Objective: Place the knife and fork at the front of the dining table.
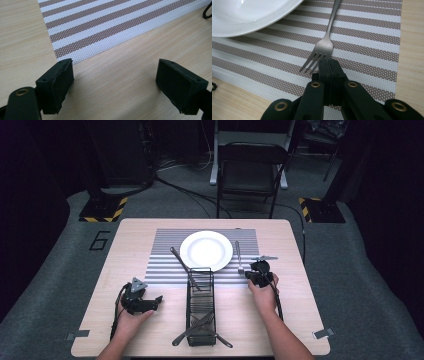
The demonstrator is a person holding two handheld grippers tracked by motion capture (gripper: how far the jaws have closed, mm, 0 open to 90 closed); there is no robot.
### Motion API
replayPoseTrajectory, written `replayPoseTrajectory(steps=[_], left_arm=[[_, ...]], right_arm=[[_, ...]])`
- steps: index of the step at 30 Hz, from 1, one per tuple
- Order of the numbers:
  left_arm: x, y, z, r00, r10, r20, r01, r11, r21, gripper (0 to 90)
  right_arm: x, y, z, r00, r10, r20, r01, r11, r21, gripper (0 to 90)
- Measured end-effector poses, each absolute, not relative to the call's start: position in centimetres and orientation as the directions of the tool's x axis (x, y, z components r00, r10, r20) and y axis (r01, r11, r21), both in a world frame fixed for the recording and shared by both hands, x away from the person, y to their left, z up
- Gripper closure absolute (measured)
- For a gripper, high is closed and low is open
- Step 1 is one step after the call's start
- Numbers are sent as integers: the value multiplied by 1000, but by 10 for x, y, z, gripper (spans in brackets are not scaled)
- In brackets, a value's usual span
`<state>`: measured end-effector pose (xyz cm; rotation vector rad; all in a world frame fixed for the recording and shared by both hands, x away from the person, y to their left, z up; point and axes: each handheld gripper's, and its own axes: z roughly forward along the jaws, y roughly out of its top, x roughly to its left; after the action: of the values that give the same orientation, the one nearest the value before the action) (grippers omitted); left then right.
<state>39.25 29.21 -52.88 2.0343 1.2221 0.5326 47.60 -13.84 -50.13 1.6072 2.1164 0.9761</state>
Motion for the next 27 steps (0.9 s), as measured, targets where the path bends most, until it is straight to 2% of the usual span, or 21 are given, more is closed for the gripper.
replayPoseTrajectory(steps=[6, 11, 20, 27], left_arm=[[392, 292, -529, 469, 883, -7, 597, -312, 739, 146], [392, 292, -529, 471, 882, -5, 597, -315, 738, 146], [392, 292, -529, 469, 883, -7, 598, -312, 738, 147], [392, 292, -529, 459, 888, -7, 595, -301, 745, 152]], right_arm=[[475, -137, -498, -325, 933, 153, 718, 138, 683, 900], [471, -141, -495, -331, 934, 136, 703, 148, 695, 856], [456, -145, -484, -363, 924, 121, 683, 175, 709, 547], [433, -152, -478, -395, 910, 125, 656, 184, 732, 478]])
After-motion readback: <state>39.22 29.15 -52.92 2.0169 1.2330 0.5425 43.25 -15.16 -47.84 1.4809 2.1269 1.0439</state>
